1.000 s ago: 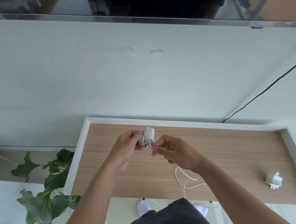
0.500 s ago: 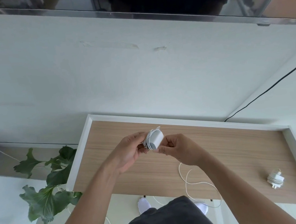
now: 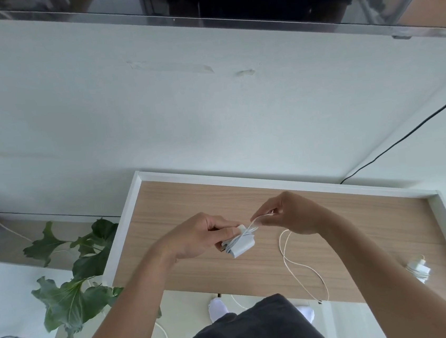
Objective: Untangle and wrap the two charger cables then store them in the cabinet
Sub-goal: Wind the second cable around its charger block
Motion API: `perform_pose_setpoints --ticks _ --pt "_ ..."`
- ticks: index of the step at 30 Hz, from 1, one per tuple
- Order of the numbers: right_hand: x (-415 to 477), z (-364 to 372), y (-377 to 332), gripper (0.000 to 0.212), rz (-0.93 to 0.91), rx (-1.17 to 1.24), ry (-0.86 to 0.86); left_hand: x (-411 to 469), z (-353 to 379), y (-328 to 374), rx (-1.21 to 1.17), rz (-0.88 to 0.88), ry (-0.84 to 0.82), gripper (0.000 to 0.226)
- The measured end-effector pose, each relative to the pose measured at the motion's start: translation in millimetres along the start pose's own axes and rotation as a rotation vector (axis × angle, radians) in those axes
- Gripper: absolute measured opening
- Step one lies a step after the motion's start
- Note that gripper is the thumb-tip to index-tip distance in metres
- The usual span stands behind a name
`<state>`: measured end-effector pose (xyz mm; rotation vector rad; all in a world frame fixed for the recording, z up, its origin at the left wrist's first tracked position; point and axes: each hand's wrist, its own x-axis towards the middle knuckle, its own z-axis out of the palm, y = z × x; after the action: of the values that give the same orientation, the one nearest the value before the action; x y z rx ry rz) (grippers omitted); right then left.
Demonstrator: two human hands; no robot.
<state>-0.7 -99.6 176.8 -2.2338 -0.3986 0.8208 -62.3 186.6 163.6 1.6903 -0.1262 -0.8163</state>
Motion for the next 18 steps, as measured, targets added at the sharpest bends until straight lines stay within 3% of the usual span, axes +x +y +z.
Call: perform_pose_setpoints --ticks 7,11,18 --pt "1 11 -14 0.011 -0.010 -0.064 0.148 9 0 -6 0.192 -0.056 0.083 0.028" --pt "0 23 -27 0.023 -0.035 -0.053 0.176 17 2 -8 0.217 -0.058 0.292 0.025" --pt "-5 49 -39 0.026 -0.075 0.018 0.204 28 6 -15 0.147 -0.064 0.633 0.016"
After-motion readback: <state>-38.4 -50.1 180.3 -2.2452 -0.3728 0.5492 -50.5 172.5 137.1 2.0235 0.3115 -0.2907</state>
